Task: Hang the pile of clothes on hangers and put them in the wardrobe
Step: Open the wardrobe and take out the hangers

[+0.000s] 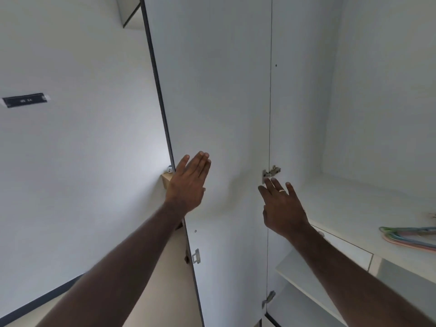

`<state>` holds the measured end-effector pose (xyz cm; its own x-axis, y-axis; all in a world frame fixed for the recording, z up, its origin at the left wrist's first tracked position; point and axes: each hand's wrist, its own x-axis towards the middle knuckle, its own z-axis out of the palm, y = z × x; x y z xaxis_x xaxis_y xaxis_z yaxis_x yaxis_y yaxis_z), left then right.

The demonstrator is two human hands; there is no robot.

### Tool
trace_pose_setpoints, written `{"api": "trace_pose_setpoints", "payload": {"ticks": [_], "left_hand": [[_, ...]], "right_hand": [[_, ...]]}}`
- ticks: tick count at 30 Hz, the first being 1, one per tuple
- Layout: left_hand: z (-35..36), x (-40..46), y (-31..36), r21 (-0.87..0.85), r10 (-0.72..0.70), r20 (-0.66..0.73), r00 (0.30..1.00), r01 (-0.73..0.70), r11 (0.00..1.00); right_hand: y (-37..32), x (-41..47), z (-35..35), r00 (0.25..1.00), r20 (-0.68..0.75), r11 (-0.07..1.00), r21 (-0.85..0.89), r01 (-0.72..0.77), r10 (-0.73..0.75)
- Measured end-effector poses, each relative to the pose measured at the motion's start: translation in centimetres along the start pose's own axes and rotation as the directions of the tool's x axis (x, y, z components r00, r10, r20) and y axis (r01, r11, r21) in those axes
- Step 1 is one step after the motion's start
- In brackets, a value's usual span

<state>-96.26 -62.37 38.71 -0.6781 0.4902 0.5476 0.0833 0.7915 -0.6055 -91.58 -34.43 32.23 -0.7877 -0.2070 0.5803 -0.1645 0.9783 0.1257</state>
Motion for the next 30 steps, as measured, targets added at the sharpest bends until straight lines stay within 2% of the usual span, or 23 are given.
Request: {"api": "trace_pose_setpoints", "payload": {"ticks": [5, 8, 11, 15, 21, 26, 30], "left_hand": [[4.7, 1.9, -3.7, -0.047, -0.08, 0.083, 0.993, 0.084, 0.995], [6.6, 2.4, -5.1, -0.116, -0.084, 0.018, 0.996, 0.085, 0.99], [7.8, 1.1, -4.0, -0.109, -0.046, -0.066, 0.997, 0.038, 0.993], [8.2, 1.2, -1.5, -0.103, -0.083, -0.048, 0.995, 0.078, 0.992], [8.5, 4.2, 0.9, -0.243, -0.11, -0.068, 0.992, 0.09, 0.966], [8.8, 7.8, 5.1, -0.354, 0.016, -0.203, 0.979, -0.089, 0.931], [7.6, 11.9, 11.8, -0.531, 0.062, -0.331, 0.942, -0.24, 0.813]], "right_hand": [[-0.8, 4.2, 0.3, 1.0, -0.013, 1.0, -0.007, 0.0, 0.0], [-0.4, 5.9, 0.3, 0.999, -0.027, 0.999, -0.032, -0.022, 0.021], [0.0, 6.1, 1.4, 0.999, 0.013, 0.998, -0.044, -0.041, 0.041], [-0.1, 5.7, 2.8, 0.996, 0.058, 0.996, -0.055, -0.071, 0.074], [1.3, 5.0, 3.5, 0.985, 0.105, 0.988, -0.09, -0.128, 0.137], [4.3, 4.1, 3.8, 0.958, 0.181, 0.973, -0.096, -0.209, 0.223], [8.5, 2.1, 4.3, 0.934, 0.195, 0.953, -0.106, -0.284, 0.3]]}}
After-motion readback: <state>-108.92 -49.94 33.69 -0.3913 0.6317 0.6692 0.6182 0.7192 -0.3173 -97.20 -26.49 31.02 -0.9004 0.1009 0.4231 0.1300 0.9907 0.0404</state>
